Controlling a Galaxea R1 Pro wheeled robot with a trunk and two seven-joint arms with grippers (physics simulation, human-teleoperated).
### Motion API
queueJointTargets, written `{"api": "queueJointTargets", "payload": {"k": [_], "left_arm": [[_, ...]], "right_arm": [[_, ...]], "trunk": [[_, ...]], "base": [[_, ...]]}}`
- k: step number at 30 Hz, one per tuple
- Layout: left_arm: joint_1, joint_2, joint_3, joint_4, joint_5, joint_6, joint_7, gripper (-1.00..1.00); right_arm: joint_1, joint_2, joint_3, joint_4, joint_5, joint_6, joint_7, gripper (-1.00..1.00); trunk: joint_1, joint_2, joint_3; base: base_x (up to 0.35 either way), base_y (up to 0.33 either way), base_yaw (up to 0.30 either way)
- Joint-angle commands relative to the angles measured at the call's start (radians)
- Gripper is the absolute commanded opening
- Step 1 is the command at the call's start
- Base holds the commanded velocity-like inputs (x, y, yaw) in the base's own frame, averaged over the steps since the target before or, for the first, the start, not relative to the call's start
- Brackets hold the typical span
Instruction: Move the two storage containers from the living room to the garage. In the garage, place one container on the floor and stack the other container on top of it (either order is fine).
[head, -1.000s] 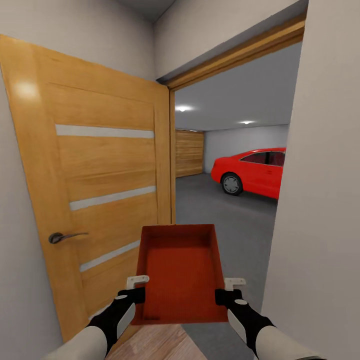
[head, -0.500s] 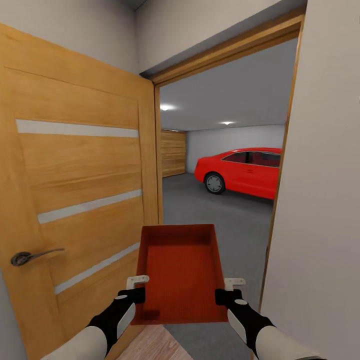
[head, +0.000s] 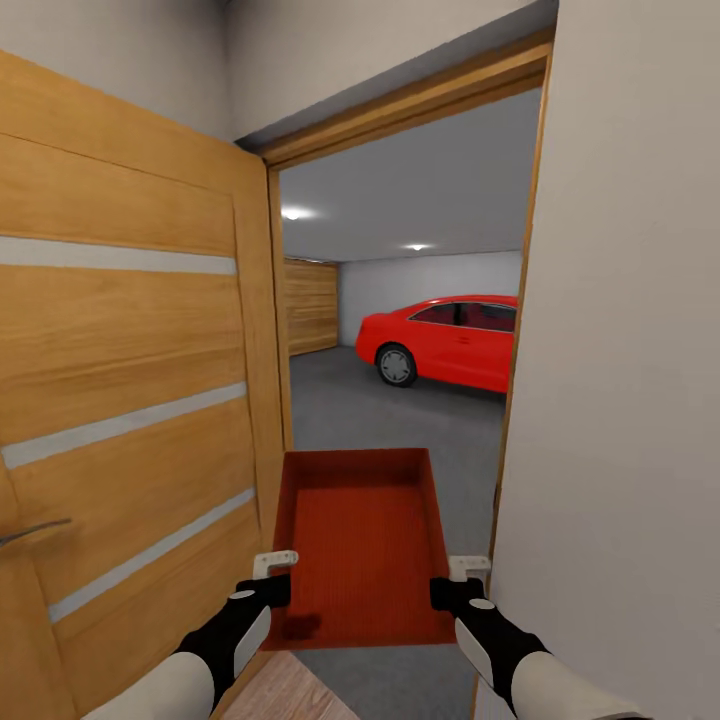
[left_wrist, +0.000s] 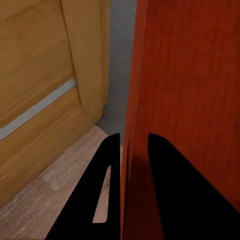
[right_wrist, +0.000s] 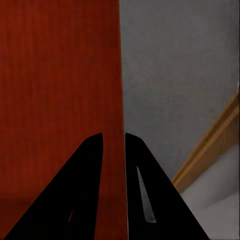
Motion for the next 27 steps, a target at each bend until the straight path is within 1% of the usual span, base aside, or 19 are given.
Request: {"api": "queueJointTargets", "payload": {"k": [1,5,18,27], "left_arm": [[0.0,0.033,0.016,-0.018,-0.012,-0.026,0.027,-1.0],[0.0,0.033,0.016,-0.018,-0.012,-0.026,0.027,-1.0],[0.0,0.033,0.015,-0.018,-0.012,-0.026,0.027,-1.0],[0.001,0.033,0.015,-0.018,-0.012,-0.026,0.027,-1.0]], "right_arm": [[0.0,-0.001,-0.003,0.004,-0.009,-0.004,-0.009,-1.0],[0.0,-0.001,-0.003,0.004,-0.009,-0.004,-0.009,-1.0],[0.0,-0.001,-0.003,0.004,-0.009,-0.003,-0.009,-1.0],[0.0,-0.001,-0.003,0.004,-0.009,-0.002,-0.009,-1.0]], "trunk": [[0.0,-0.001,-0.001],[0.0,-0.001,-0.001],[0.0,-0.001,-0.001],[0.0,-0.001,-0.001]], "base": [[0.063,0.038,-0.24],[0.166,0.135,-0.151],[0.241,0.211,-0.018],[0.246,0.216,-0.239]]}}
